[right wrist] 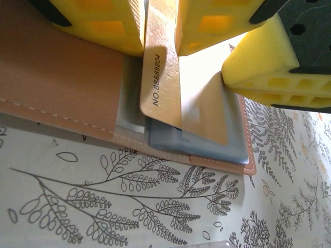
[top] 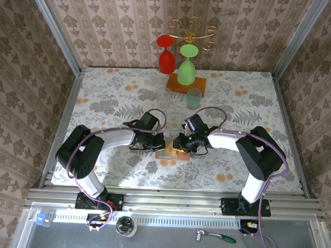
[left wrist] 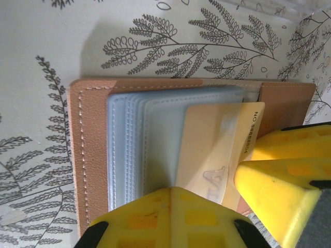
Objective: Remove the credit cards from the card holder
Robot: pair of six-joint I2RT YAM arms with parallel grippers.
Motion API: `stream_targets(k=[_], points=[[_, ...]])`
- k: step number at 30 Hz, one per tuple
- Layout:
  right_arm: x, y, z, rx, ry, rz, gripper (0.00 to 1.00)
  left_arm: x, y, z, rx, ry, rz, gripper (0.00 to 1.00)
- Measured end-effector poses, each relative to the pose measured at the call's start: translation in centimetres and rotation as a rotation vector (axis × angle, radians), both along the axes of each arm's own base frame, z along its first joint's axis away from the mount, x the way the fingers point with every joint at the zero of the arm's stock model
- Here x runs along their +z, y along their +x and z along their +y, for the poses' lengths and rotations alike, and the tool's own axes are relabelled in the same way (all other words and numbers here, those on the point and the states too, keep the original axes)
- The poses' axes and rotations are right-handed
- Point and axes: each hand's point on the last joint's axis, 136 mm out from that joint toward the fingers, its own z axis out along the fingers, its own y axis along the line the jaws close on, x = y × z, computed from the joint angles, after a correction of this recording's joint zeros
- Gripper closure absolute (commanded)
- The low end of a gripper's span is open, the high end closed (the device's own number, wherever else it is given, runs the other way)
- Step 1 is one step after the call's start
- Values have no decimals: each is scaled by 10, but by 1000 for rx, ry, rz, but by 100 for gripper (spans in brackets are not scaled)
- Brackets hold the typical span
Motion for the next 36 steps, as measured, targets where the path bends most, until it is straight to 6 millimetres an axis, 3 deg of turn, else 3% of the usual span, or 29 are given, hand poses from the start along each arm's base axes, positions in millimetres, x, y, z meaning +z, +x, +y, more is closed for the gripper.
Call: stream_targets(k=[16,24,36], points=[[0,7,-8,-42,40,0,88,0,3,3,13,-6,2,100],[17,14,-25,-75,48,-29,89,1,6,10,31,-10,-4,100],[40,0,-38,-39,2,-62,94,7,6,10,41,-25,-15,100]])
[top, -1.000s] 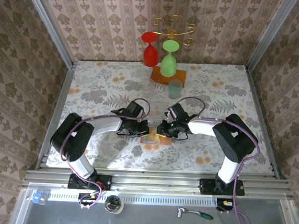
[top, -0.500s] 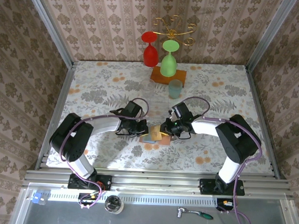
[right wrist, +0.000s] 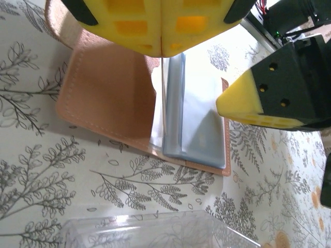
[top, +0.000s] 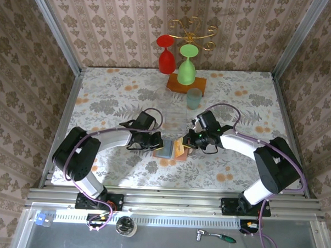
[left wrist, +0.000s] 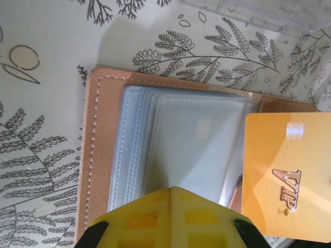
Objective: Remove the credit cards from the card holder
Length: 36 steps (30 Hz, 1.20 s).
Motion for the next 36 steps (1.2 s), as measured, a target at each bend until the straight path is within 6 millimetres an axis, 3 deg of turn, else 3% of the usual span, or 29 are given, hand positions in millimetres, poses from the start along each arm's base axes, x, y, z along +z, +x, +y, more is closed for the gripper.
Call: stream_targets(k=[9,18,22,28,36], points=[[26,11,-3,54,-64,-86,97,12,5,13,40,18,-48,98],[63,31,-1,156,-130,-235,98,-14,-4,25,50,67,3,99],[74,40,2,211,-158,-292,99,-15,-4,23,52,53,2,99],[80,56,8,358,-225,-392,98,-14,-3,22,56,47,-2,98],[84,72,15,714,-349,-580,100,-6,-1,28,76,39,-19,98]])
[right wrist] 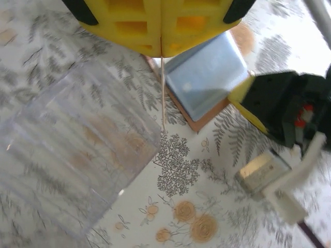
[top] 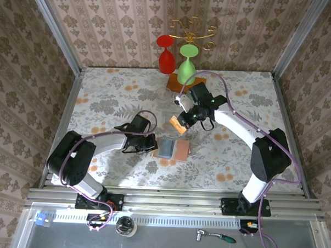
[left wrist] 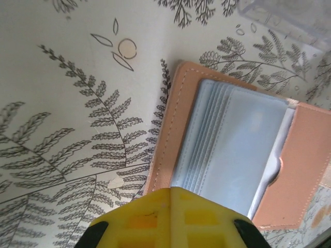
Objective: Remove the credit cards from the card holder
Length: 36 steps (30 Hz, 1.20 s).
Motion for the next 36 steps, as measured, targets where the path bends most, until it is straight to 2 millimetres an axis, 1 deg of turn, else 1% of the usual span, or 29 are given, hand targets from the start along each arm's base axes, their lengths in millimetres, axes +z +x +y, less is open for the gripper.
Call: stream_targets(k=[5,11,17,24,27,30,36], points=[[-1,10,0,206,-113,-86,100,8,2,2,9,-10,-22,98],[-9,25,5,391,-211,-108,100,11,-2,9,24,-4,-22,95],[-18,41,8,480,-255,-97,100,17,2,25,74,2,-35,95],[-24,54,11,526,-254,-79,100,26,5,41,121,2,-47,95],[-30,55,13,542,-250,-57,100,28,3,47,134,1,-50,95],[-40,54,14,560,-249,-25,100,27,-2,52,142,7,-47,95],[-64,42,12,585,-245,78,100,22,-13,62,162,17,-30,95]])
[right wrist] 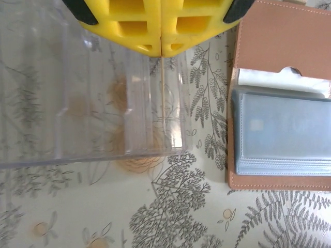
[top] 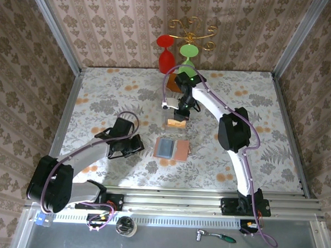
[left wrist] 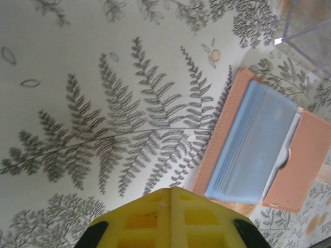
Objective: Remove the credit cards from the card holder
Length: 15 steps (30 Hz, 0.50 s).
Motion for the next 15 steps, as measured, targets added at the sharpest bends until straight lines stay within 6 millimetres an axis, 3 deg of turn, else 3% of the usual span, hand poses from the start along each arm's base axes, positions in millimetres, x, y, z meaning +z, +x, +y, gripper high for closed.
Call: stream_targets(k=[5,15], points=[[-12,-7,0,2,-6,55,100,1,2,2,9,-2,-5,95],[-15,-9,5,1,22,86,100,1,2,3,13,4,-7,95]])
